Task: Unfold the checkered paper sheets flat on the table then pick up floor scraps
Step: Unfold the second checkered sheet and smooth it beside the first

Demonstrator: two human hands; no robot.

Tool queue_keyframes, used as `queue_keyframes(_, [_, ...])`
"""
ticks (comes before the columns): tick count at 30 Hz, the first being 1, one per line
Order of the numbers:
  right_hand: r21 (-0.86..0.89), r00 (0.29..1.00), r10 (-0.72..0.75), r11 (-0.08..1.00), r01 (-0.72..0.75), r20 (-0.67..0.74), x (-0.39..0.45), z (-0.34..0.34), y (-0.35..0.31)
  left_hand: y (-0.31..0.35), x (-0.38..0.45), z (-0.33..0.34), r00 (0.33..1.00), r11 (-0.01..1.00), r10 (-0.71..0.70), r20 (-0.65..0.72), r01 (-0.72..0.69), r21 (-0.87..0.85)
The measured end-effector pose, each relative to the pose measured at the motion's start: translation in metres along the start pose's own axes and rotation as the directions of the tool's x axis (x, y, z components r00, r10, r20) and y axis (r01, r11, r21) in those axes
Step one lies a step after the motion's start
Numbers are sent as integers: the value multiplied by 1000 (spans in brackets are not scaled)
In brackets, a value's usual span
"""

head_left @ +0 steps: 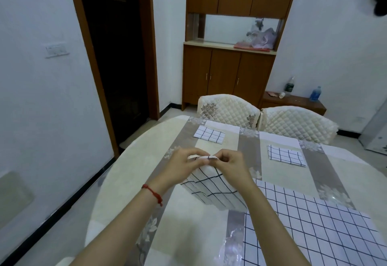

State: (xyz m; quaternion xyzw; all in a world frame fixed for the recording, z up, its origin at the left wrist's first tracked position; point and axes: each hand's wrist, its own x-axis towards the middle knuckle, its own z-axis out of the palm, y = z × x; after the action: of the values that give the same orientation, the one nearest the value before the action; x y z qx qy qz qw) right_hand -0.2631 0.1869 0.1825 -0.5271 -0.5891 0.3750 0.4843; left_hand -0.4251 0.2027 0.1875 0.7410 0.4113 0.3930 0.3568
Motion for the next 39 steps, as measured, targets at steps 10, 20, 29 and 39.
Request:
queue_keyframes(10, [-64,971,157,987,-147,183,-20,-32,12,-4,6,-4,975,988,-82,-207,53,-144])
queue_keyframes(20, [-23,984,168,986,-166,62,-19,-34,13,-11,3,-8,843,977,-200,-499,211,-34])
queue_keyframes(29, [71,981,170,984,-164,-88,-12,-1,4,-3,-20,43,968,956,-215,-130,182,-230])
queue_keyframes(39, [159,994,107,981,-110,29,-15,-6,10,-8,-20,46,927,883,-332,-175,241,-402])
